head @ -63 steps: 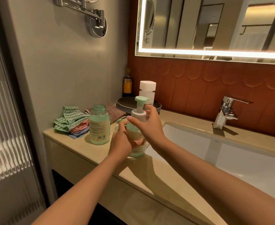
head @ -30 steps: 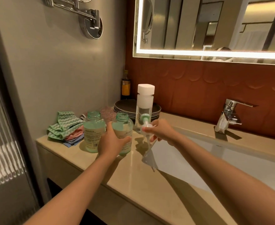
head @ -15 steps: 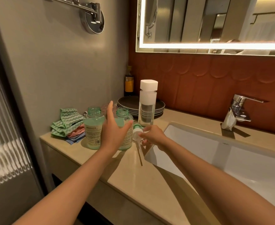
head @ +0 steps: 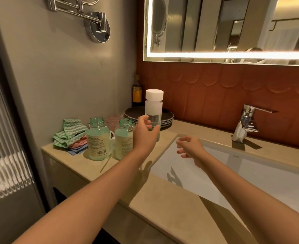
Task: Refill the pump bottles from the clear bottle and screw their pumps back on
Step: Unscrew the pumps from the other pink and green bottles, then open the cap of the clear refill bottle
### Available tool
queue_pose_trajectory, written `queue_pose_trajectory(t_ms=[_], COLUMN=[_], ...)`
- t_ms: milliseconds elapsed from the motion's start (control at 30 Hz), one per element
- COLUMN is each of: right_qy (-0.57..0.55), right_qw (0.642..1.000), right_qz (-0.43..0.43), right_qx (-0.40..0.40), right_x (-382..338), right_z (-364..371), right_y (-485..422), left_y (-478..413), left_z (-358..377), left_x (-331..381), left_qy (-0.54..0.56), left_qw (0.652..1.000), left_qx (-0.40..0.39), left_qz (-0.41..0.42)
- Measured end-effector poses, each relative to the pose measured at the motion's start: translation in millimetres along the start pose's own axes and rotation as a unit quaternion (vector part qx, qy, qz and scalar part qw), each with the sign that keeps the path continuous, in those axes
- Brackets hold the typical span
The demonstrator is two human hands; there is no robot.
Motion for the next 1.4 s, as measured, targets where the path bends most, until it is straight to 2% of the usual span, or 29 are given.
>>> queue_pose_trajectory(t_ms=[200, 367, 833, 967, 1233, 1400], right_qy=[-0.027, -0.045, -0.062, -0.053, -0.063, -0.059], right_qw=[0.999, 0.998, 0.998, 0.998, 0.99, 0.974], right_qz=[-0.001, 0.0, -0.017, -0.023, -0.1, -0.172], right_qx=[0.032, 0.032, 0.01, 0.023, 0.078, 0.139], right_x=[8.4, 10.7, -6.3, -10.7, -55.1, -96.9], right_z=[-27.1, -24.5, -10.0, -24.8, -69.0, -89.1], right_y=[-8.8, -25.9, -60.7, -53.4, -0.4, 57.2], left_y=[-27.7, -56.3, -102.1, -98.1, -83.7, -28.4], left_z=[25.6, 41.2, 53.9, 52.7, 60.1, 62.3], left_x=[-24.3, -42.7, -69.3, -54.9, 17.8, 27.6], left_qy=[-0.007, -0.033, -0.124, -0.102, -0.072, 0.025], left_qw=[0.996, 0.992, 0.985, 0.989, 0.997, 0.998], left_qx=[-0.004, 0.018, 0.066, 0.077, -0.01, -0.062], left_qz=[-0.091, -0.121, -0.101, -0.074, 0.002, -0.019])
Point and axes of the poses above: each hand's wrist, its own y-axis away from the middle knuckle, its own z-axis out of the palm, x = y × z, the point moved 9 cm from there along -y, towards the middle knuckle, and after that the axes turned 6 degrees about z, right-handed, at the moved point
